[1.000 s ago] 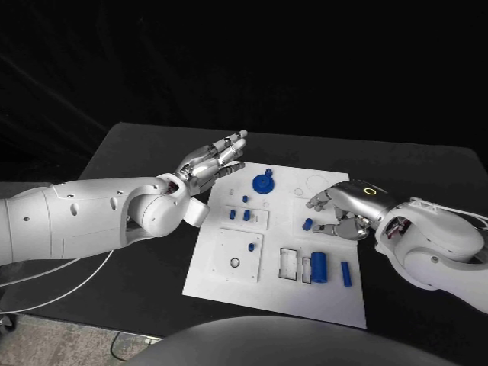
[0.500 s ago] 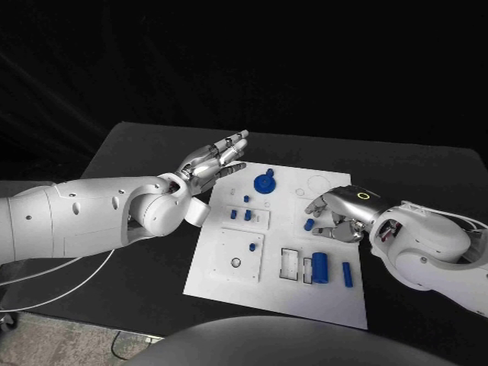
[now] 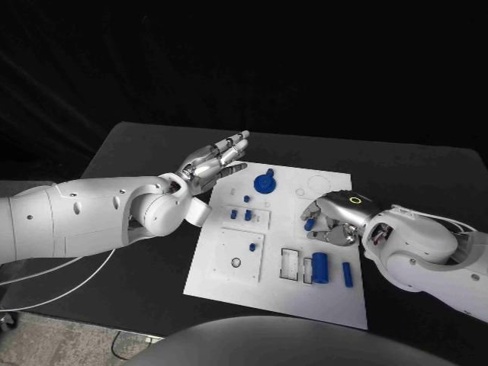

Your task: Assemble the parts on the task board

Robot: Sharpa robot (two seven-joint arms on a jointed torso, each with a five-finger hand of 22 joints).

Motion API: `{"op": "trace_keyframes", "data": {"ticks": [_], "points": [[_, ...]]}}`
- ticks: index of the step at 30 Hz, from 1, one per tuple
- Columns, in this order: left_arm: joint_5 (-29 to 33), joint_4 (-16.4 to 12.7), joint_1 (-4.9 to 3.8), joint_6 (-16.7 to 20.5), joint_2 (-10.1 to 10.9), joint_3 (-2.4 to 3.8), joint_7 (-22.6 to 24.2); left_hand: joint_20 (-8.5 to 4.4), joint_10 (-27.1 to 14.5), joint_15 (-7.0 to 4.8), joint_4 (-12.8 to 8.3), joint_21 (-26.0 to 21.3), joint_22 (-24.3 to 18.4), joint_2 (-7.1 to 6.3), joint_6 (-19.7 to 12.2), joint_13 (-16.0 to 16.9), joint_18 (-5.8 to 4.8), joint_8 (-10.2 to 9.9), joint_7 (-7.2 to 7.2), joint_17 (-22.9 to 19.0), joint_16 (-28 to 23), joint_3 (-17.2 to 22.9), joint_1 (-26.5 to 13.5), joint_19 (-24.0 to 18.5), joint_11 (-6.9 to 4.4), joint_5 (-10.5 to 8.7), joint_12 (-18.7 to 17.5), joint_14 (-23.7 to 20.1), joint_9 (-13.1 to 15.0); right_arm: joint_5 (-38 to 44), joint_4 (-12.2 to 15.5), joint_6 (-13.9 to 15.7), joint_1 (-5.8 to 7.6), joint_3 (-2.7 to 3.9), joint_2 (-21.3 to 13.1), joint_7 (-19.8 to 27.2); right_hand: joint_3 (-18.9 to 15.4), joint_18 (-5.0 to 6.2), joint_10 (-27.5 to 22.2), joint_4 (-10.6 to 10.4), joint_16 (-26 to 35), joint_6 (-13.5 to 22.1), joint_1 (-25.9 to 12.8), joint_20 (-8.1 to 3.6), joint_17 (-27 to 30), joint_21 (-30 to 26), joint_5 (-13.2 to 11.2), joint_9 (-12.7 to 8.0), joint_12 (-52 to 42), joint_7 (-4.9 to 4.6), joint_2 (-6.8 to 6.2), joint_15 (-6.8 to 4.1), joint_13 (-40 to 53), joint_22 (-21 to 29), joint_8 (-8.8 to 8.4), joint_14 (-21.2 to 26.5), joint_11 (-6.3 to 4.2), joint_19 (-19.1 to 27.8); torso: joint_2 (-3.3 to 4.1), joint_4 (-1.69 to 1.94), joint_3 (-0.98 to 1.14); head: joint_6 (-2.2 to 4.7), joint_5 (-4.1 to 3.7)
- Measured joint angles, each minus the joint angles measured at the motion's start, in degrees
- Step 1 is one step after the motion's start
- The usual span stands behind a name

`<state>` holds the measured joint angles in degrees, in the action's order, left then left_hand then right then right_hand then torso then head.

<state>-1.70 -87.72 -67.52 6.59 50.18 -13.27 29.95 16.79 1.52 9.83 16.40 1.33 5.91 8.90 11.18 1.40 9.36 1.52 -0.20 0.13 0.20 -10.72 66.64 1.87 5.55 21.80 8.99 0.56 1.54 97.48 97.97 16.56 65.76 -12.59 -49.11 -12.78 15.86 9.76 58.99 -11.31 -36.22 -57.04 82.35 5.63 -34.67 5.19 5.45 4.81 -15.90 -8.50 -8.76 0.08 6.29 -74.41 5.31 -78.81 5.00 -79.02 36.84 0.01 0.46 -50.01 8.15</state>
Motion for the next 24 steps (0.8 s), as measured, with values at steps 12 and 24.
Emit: {"op": "trace_keyframes", "data": {"ticks": [12,24], "points": [[0.0,0.1,0.0,-0.2,-0.2,0.0,-0.2,0.0,0.0,0.0,0.0,0.0,0.0,0.0,0.0,0.0,0.0,0.0,0.4,0.0,0.0,0.0,0.0,0.0,0.0,0.0,0.0,0.0,0.1,-0.1,-0.2,0.5,-0.16,0.04,0.0,0.7,2.6,0.0,5.0,0.9,0.0,-4.9,2.1,-0.44,0.2,0.1,1.0,1.0,0.7,1.07,0.07,-0.44,-0.9,-0.5,1.76,-0.4,-0.99,-0.4,-0.04,-0.02,0.0,0.0,-0.05],[0.0,0.2,0.01,-0.4,-0.3,0.0,-0.4,0.0,0.0,0.2,0.0,0.0,0.0,0.46,0.4,0.0,0.0,0.0,0.83,0.0,0.0,0.0,0.5,0.0,0.0,0.28,0.0,-0.2,0.1,-0.6,0.1,2.4,-0.19,0.04,-0.4,1.4,5.0,0.0,8.6,2.6,0.0,-8.0,3.9,-1.16,0.3,1.6,2.6,2.1,1.7,1.91,0.32,-1.34,-1.5,-0.5,3.1,-0.9,-1.89,-1.2,-0.03,0.0,-0.01,0.0,0.05]]}}
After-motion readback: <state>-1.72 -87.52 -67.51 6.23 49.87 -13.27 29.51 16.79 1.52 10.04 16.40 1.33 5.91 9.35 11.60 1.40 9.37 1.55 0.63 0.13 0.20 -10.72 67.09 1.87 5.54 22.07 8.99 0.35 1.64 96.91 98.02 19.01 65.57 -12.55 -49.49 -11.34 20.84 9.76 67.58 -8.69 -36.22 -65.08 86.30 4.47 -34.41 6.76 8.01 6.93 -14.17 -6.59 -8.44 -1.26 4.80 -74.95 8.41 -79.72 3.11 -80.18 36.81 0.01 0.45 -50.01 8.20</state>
